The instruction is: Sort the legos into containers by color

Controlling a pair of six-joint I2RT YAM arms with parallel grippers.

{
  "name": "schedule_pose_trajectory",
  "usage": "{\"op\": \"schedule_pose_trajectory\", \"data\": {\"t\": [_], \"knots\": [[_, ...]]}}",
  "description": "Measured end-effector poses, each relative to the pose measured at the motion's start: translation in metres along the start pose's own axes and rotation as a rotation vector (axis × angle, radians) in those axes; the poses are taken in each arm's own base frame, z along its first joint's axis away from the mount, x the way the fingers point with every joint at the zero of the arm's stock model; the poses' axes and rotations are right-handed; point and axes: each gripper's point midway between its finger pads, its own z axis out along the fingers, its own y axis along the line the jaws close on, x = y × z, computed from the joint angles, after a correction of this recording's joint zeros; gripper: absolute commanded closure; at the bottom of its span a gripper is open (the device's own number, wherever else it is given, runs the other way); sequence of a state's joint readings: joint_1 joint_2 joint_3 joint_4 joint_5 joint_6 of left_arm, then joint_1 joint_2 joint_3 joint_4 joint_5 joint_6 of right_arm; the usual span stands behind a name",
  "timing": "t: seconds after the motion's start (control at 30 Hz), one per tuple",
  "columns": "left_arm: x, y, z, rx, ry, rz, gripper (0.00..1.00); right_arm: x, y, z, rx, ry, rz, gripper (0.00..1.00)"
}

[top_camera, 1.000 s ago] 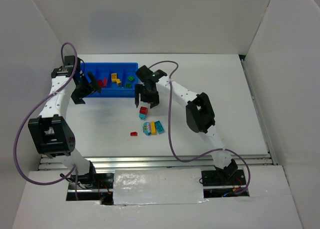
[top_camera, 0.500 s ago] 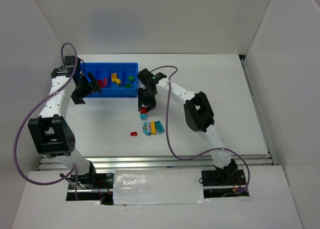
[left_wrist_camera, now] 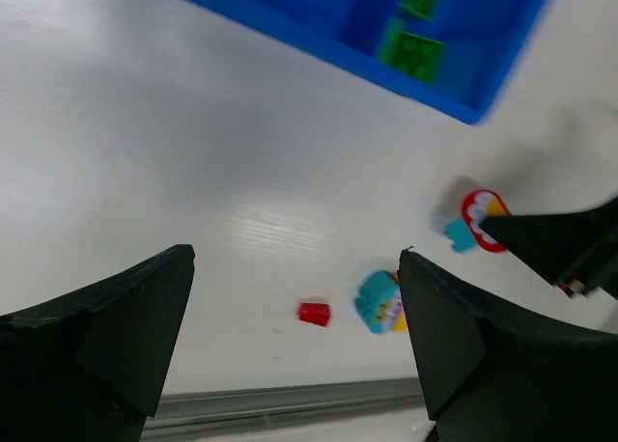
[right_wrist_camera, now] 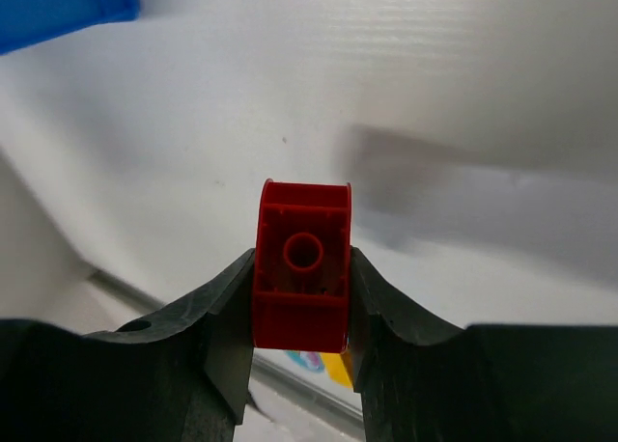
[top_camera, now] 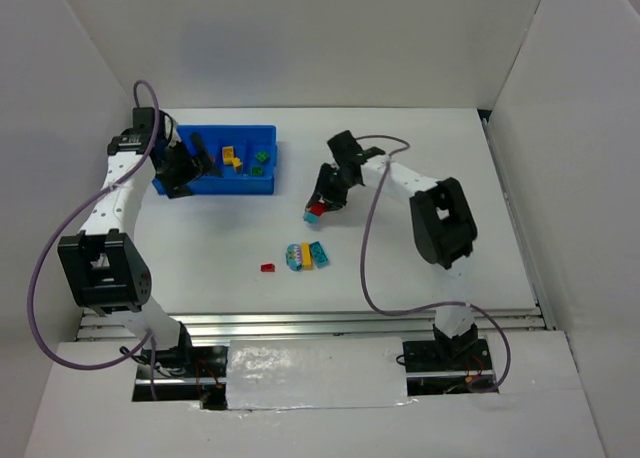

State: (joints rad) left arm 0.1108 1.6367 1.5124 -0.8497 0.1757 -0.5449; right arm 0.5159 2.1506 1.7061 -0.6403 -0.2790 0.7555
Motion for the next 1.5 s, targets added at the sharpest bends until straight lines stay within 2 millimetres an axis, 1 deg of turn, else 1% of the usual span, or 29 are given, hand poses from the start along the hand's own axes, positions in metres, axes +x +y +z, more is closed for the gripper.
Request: {"op": "schedule_pose_trajectory", "data": {"t": [0.07, 0.1, 0.23, 0.3, 0.33, 0.37, 0.4, 0.43, 0.5, 0.57, 0.63, 0.7, 0.83, 0.9, 0.97, 1.0, 1.03, 1.1, 1.17, 1.27, 1.3, 1.33, 1.37, 1.4, 1.47, 1.5], "knots": [[0.005, -0.03, -0.001, 0.141, 0.027, 0.026, 0.01, -0.003, -0.008, -0.023, -0.065, -0.031, 0.045, 1.0], [0.007, -0.047, -0.003, 0.217, 0.039, 0.042, 0.0, -0.007, -0.011, -0.038, -0.11, -0.055, 0.068, 1.0], [0.019, -0.119, -0.016, 0.523, 0.073, 0.139, 0.0, -0.037, -0.003, -0.107, -0.342, -0.235, 0.082, 1.0], [0.029, -0.156, -0.03, 0.676, 0.097, 0.188, 0.0, -0.055, 0.007, -0.143, -0.45, -0.335, 0.055, 1.0], [0.034, -0.174, -0.037, 0.753, 0.109, 0.213, 0.0, -0.063, 0.015, -0.16, -0.506, -0.381, 0.032, 1.0], [0.041, -0.19, -0.045, 0.825, 0.13, 0.228, 0.0, -0.067, 0.021, -0.17, -0.542, -0.412, 0.014, 1.0], [0.046, -0.204, -0.052, 0.888, 0.148, 0.245, 0.01, -0.073, 0.032, -0.188, -0.608, -0.46, -0.017, 1.0], [0.053, -0.219, -0.058, 0.952, 0.172, 0.258, 0.01, -0.075, 0.04, -0.2, -0.659, -0.497, -0.044, 1.0], [0.063, -0.242, -0.069, 1.055, 0.207, 0.277, 0.02, -0.075, 0.052, -0.217, -0.743, -0.541, -0.082, 1.0], [0.071, -0.259, -0.078, 1.142, 0.238, 0.282, 0.02, -0.075, 0.062, -0.228, -0.811, -0.563, -0.105, 1.0], [0.076, -0.271, -0.085, 1.201, 0.264, 0.282, 0.03, -0.076, 0.07, -0.237, -0.87, -0.578, -0.117, 1.0], [0.078, -0.277, -0.088, 1.237, 0.284, 0.287, 0.04, -0.075, 0.078, -0.247, -0.928, -0.59, -0.125, 1.0], [0.08, -0.28, -0.079, 1.244, 0.318, 0.269, 0.08, -0.074, 0.088, -0.26, -1.004, -0.602, -0.148, 1.0], [0.08, -0.282, -0.075, 1.241, 0.33, 0.267, 0.13, -0.073, 0.091, -0.264, -1.029, -0.601, -0.151, 1.0], [0.08, -0.284, -0.073, 1.245, 0.337, 0.27, 0.13, -0.072, 0.093, -0.267, -1.045, -0.599, -0.154, 1.0], [0.079, -0.285, -0.073, 1.25, 0.341, 0.267, 0.16, -0.071, 0.094, -0.268, -1.052, -0.596, -0.154, 1.0], [0.077, -0.287, -0.073, 1.257, 0.344, 0.266, 0.17, -0.071, 0.095, -0.268, -1.057, -0.594, -0.153, 1.0], [0.073, -0.292, -0.076, 1.278, 0.339, 0.273, 0.17, -0.07, 0.096, -0.267, -1.062, -0.585, -0.15, 1.0], [0.07, -0.297, -0.081, 1.304, 0.335, 0.278, 0.19, -0.069, 0.098, -0.263, -1.062, -0.571, -0.146, 1.0], [0.067, -0.302, -0.091, 1.35, 0.327, 0.288, 0.28, -0.066, 0.103, -0.258, -1.066, -0.548, -0.15, 1.0], [0.066, -0.303, -0.094, 1.361, 0.328, 0.29, 0.36, -0.065, 0.105, -0.259, -1.074, -0.546, -0.151, 1.0], [0.065, -0.303, -0.095, 1.369, 0.331, 0.285, 0.4, -0.065, 0.108, -0.262, -1.084, -0.549, -0.156, 1.0], [0.064, -0.303, -0.095, 1.376, 0.334, 0.281, 0.47, -0.065, 0.111, -0.266, -1.092, -0.557, -0.167, 1.0], [0.065, -0.304, -0.095, 1.383, 0.336, 0.282, 0.63, -0.065, 0.113, -0.268, -1.099, -0.554, -0.172, 1.0], [0.066, -0.304, -0.096, 1.394, 0.345, 0.285, 0.73, -0.064, 0.116, -0.271, -1.108, -0.554, -0.183, 1.0], [0.065, -0.304, -0.098, 1.401, 0.342, 0.288, 0.73, -0.064, 0.117, -0.271, -1.11, -0.553, -0.182, 1.0]]}}
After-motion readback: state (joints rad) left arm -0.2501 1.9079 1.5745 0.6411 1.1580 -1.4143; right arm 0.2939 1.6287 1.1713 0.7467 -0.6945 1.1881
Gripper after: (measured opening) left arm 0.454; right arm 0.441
